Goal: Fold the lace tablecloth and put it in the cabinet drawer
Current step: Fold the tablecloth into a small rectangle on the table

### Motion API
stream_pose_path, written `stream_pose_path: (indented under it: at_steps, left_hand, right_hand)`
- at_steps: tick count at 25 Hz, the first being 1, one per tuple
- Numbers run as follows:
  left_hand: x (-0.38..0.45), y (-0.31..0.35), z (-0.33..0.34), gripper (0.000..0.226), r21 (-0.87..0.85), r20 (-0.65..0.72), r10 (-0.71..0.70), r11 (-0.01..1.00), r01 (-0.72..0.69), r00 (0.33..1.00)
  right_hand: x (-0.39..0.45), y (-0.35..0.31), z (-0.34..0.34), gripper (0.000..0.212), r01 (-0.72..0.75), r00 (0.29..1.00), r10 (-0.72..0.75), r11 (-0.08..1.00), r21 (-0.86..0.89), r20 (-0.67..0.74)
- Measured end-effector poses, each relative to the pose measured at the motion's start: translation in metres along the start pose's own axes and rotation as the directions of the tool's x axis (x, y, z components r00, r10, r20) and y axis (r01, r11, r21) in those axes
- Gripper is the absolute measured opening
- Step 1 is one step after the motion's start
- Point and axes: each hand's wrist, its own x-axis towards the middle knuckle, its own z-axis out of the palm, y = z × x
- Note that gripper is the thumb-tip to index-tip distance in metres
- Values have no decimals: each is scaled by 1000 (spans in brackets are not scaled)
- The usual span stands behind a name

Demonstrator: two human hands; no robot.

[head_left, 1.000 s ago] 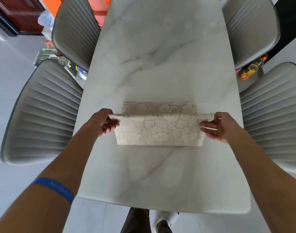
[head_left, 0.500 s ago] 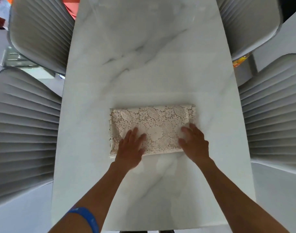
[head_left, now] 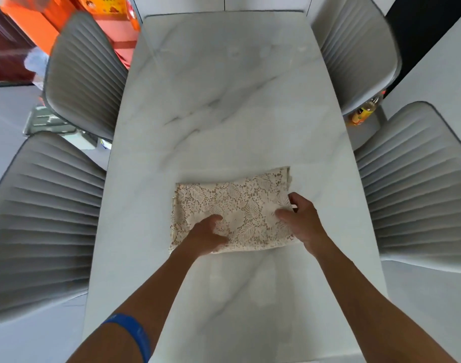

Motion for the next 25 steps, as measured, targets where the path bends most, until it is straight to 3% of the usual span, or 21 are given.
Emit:
stream_pose_path:
  at_steps: [1,3,5,7,10,12,14,16,18,20,22,24,25]
  left_hand:
    - [-10,12,-4,74,-87,-50,-7,996,2,999]
    - [-33,41,-11,85,-68,-232,100,991,-119,968]
    - [-59,73,-20,98,27,-387,351,929,-370,853]
    - [-86,104,-37,98,48,-333,537,831,-555,775]
    - [-118,132,-54,56,-164,-98,483,855,-493,870]
    - [-129,143,-49,40,-205,-85,436,872,-444,896]
    - [-138,155,-40,34,-228,-193,436,851,-472,879]
    - [-146,173,-43,35,-310,-331,447,780,-543,831]
    - [-154,188,-57,37,-343,-449,478,688,-639,755]
    - [-159,186,-66,28,-256,-517,555,627,-736,652]
    - [-162,162,-58,29,-76,-564,612,630,-773,554]
    - [-158,116,-30,33,129,-584,645,674,-727,494]
    - [-156,86,-10,32,213,-566,656,702,-680,500]
  right_hand:
    - [-14,-9,-2,18,101,994,-99,995,-27,37]
    - [-39,-30,-9,22,286,953,-276,955,-76,122]
    - [-68,-57,-29,24,402,900,-376,912,-84,222]
    - [-92,-87,-56,24,455,837,-398,887,-72,376]
    - [-114,-117,-93,24,449,795,-345,888,-102,498]
    - [-118,-128,-104,23,438,851,-331,876,-201,409]
    - [-119,-137,-103,21,493,868,-415,782,-381,272]
    - [-121,-151,-101,17,566,800,-583,657,-498,141]
    - [-125,-164,-101,15,628,678,-733,542,-559,51]
    - [-128,-160,-99,19,670,561,-827,431,-604,32]
    - [-132,-136,-87,24,727,465,-881,325,-604,85]
    - [-135,-89,-70,25,759,445,-869,239,-605,215]
    - [-135,-58,-60,23,759,475,-822,203,-619,314]
